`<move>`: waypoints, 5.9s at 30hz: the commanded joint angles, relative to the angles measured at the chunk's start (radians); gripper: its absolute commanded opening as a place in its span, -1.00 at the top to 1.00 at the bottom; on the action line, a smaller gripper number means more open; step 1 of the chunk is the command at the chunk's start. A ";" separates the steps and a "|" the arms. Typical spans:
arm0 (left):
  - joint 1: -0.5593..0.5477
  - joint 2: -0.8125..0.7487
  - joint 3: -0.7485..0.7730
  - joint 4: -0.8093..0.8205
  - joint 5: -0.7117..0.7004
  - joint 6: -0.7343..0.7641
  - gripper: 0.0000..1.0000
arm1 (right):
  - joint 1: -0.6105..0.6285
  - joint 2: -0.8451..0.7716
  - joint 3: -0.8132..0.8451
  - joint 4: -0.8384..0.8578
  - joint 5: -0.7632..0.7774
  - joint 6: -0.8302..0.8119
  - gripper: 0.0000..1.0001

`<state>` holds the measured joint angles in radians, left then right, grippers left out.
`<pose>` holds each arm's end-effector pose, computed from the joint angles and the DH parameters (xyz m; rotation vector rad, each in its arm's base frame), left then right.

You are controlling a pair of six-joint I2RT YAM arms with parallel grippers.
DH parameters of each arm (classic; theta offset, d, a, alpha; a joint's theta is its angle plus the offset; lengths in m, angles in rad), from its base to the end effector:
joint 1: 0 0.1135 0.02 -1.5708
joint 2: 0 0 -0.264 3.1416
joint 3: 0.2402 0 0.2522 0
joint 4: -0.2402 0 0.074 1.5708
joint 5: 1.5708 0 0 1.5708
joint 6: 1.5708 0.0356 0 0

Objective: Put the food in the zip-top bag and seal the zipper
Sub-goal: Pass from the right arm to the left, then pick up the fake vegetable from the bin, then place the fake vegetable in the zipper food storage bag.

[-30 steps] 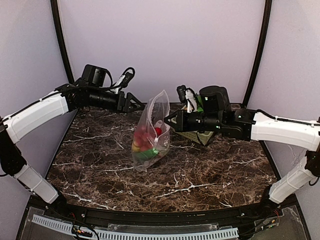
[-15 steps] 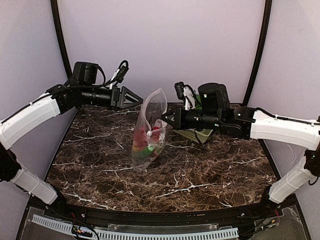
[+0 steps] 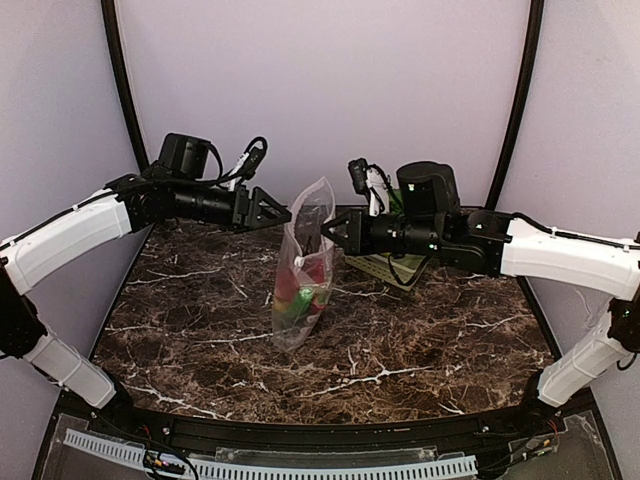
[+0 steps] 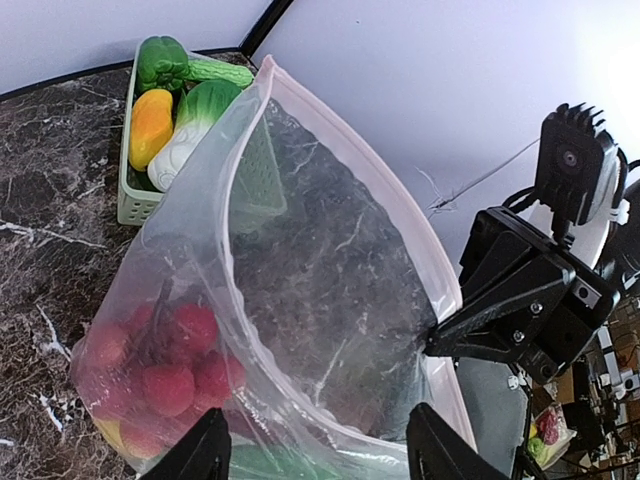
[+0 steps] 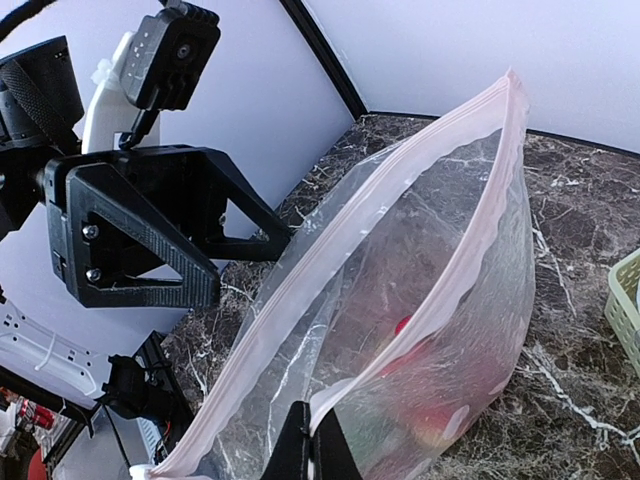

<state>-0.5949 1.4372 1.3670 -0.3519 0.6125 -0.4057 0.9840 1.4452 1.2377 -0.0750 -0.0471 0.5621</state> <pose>0.2597 -0.2005 0.3756 0.6233 2.0407 -1.2289 0.1892 0.2876 0.3531 -0.4549 1.9549 1.0863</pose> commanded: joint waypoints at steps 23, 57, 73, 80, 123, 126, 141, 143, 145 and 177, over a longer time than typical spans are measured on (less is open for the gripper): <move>-0.017 0.061 -0.054 0.116 0.061 -0.080 0.41 | 0.014 0.026 0.012 0.043 -0.002 -0.004 1.00; 0.122 -0.096 -0.216 0.249 0.226 0.118 0.99 | -0.256 0.021 0.108 -0.414 0.311 -0.113 -0.81; 0.156 -0.139 -0.282 0.254 0.139 0.162 0.99 | -0.533 0.460 0.388 -0.277 0.240 -0.203 -0.83; 0.159 -0.129 -0.295 0.281 0.156 0.138 0.99 | -0.567 0.635 0.564 -0.243 0.210 -0.250 -0.85; 0.167 -0.133 -0.317 0.316 0.181 0.091 0.99 | -0.596 0.677 0.626 -0.139 0.223 -0.272 -0.01; 0.168 -0.134 -0.319 0.321 0.184 0.088 0.99 | -0.594 0.589 0.562 -0.124 0.199 -0.290 0.00; 0.167 -0.158 -0.341 0.391 0.218 0.058 0.99 | -0.419 0.147 0.396 -0.265 -0.034 -0.387 0.01; 0.167 -0.156 -0.345 0.397 0.221 0.051 0.99 | -0.346 0.112 0.393 -0.291 -0.035 -0.392 0.01; 0.167 -0.152 -0.348 0.412 0.231 0.039 0.99 | -0.280 0.085 0.391 -0.304 -0.038 -0.387 0.02; 0.167 -0.162 -0.379 0.467 0.222 0.011 0.99 | 0.122 0.284 0.612 -0.592 0.241 -0.235 0.07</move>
<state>-0.4347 1.3140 1.0027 0.0818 0.8436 -0.4015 1.0973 1.7393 1.8160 -0.5789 0.1329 0.2829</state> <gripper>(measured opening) 0.006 0.553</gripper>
